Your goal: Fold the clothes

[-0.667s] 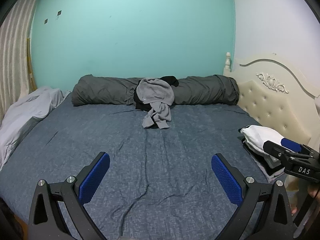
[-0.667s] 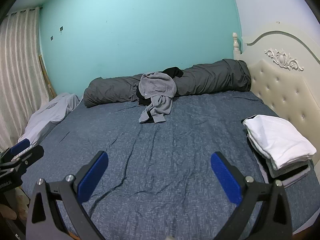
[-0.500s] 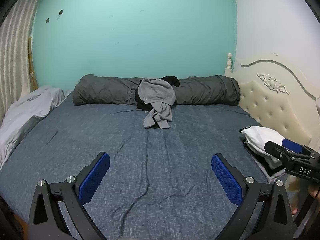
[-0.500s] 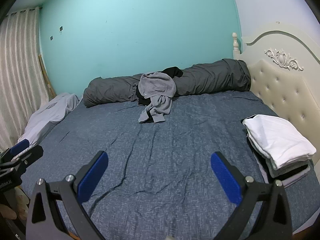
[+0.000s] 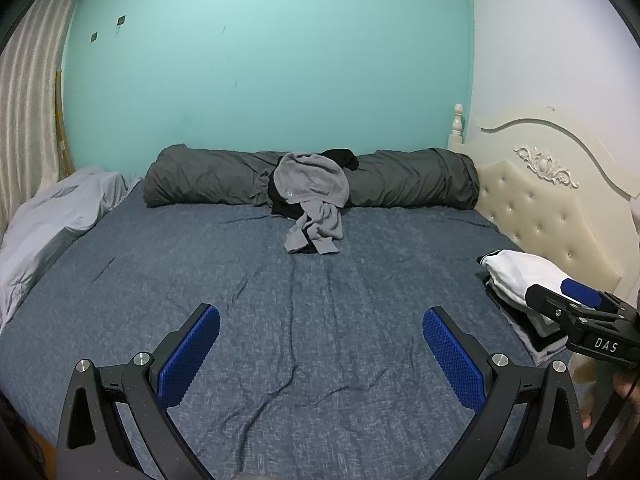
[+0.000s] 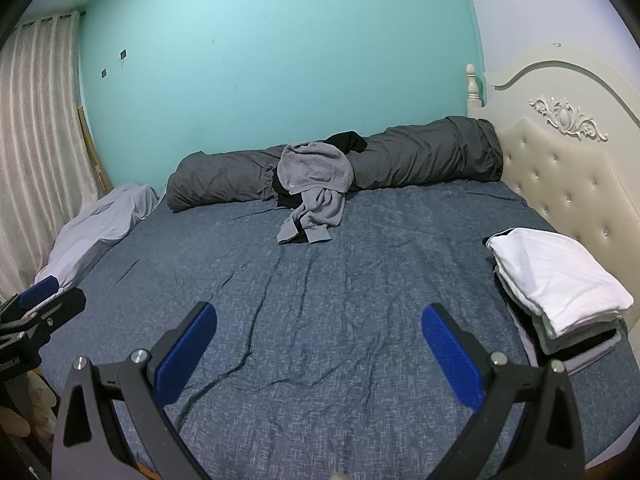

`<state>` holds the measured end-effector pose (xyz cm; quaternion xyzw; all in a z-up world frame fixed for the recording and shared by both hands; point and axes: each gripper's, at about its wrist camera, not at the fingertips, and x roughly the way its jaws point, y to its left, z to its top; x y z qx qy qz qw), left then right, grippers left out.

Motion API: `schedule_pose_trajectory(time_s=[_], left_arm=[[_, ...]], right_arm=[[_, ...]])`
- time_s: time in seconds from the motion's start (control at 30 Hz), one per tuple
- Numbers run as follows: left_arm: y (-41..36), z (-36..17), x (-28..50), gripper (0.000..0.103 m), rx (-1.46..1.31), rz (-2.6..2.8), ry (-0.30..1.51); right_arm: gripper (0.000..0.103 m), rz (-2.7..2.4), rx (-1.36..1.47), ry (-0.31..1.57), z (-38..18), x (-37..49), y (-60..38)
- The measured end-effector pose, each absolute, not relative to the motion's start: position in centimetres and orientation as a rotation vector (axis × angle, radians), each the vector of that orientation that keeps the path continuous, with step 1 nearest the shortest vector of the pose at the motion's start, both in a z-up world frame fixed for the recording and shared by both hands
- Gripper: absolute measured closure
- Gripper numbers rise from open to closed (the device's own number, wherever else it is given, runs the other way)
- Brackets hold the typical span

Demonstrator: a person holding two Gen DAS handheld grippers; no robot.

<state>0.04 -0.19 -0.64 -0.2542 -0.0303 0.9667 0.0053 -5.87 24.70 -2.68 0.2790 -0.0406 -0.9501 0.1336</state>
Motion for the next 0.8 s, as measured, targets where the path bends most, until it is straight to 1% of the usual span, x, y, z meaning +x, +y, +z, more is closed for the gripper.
schedule_pose_trajectory(time_s=[0.43,0.8], left_arm=[[0.06,-1.28,0.05,0.0,-0.806,3.017,-0.085],[0.11,-0.7,0.01,0.0,-0.81,3.018,-0.082]], right_arm=[[0.0,-2.76,0.828,-0.124,-2.48,-6.19,24.69],[0.0,-2.766,0.822,-0.122,-2.71,-6.06,25.04]])
